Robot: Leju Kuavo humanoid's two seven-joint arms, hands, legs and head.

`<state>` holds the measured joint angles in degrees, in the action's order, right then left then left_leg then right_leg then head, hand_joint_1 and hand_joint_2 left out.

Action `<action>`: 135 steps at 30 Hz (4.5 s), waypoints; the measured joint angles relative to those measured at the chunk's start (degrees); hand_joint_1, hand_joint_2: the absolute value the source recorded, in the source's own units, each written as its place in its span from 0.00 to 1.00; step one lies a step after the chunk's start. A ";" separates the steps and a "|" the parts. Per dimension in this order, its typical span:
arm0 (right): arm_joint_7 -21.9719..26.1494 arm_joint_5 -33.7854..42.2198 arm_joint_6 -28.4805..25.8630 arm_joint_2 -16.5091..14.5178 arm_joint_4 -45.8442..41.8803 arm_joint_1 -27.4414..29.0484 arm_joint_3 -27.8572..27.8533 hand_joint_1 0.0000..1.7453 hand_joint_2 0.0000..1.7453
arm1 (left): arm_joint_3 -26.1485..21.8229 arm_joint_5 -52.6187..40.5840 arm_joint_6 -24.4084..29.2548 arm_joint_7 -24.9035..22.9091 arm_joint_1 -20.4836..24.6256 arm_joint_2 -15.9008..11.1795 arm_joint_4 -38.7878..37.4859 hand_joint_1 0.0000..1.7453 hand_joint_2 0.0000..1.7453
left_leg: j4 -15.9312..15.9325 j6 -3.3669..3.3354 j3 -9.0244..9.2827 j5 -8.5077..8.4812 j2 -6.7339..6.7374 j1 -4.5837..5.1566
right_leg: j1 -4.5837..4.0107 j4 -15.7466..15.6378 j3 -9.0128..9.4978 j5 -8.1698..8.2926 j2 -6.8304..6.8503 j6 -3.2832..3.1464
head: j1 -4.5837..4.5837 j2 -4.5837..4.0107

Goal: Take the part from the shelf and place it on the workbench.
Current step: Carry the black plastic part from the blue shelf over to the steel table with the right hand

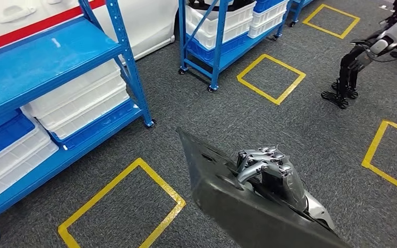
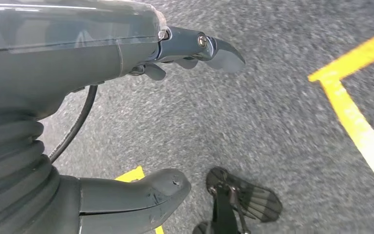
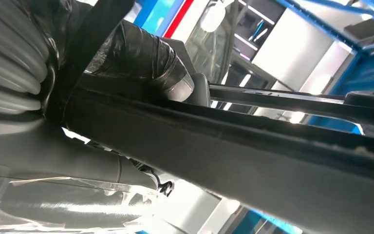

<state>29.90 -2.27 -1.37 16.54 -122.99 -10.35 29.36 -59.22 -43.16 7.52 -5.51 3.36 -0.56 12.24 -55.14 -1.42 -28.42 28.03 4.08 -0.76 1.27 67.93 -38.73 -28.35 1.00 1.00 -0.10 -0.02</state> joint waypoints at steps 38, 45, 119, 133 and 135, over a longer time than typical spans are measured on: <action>-6.88 25.94 31.64 1.49 12.66 10.44 0.32 0.99 1.00 | -0.98 -2.89 0.26 -0.27 0.54 1.03 0.00 0.00 1.00 | -1.98 1.50 -0.47 1.88 1.78 0.50 | -1.20 -10.07 5.64 1.53 1.15 -2.43 | 0.04 0.00; -6.16 25.94 30.24 0.19 11.42 10.55 0.31 0.99 1.00 | -0.98 -3.15 0.02 -0.21 0.16 1.23 -0.01 0.00 1.00 | -16.62 2.04 -7.73 6.80 -3.96 0.05 | -1.18 -10.07 5.66 1.88 -3.91 -3.39 | 0.06 0.00; -1.13 21.68 25.86 -4.54 0.87 13.15 -8.62 0.99 1.00 | -2.95 -2.66 0.16 9.73 -0.11 1.61 0.00 0.00 1.00 | -2.13 -0.53 -2.47 -0.06 -2.84 -0.26 | -0.82 3.30 -0.79 -5.29 -2.00 0.48 | 0.04 0.00; -2.06 19.60 25.69 -4.20 0.60 12.78 -6.81 0.99 1.00 | -2.99 -3.57 -0.43 10.08 0.40 1.57 0.00 0.00 1.00 | -10.41 1.73 -4.84 6.02 -2.76 0.02 | -1.48 -11.82 7.01 2.01 -1.02 -2.98 | 0.08 0.00; -1.71 19.30 25.31 -4.05 0.72 13.02 -6.51 0.99 1.00 | -3.00 -3.59 -0.84 10.42 0.03 1.54 0.00 0.00 1.00 | -17.35 1.92 -8.48 8.42 -3.64 -0.02 | -1.51 -11.58 6.86 1.96 -2.44 -3.09 | 0.09 0.00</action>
<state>28.19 17.03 23.94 12.49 -122.27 2.67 22.85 -62.22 -46.75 6.68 4.91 3.39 0.98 12.24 -72.48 0.50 -36.89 36.45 0.45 -0.78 -0.24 56.35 -31.87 -26.39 -1.44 -2.09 -0.02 -0.02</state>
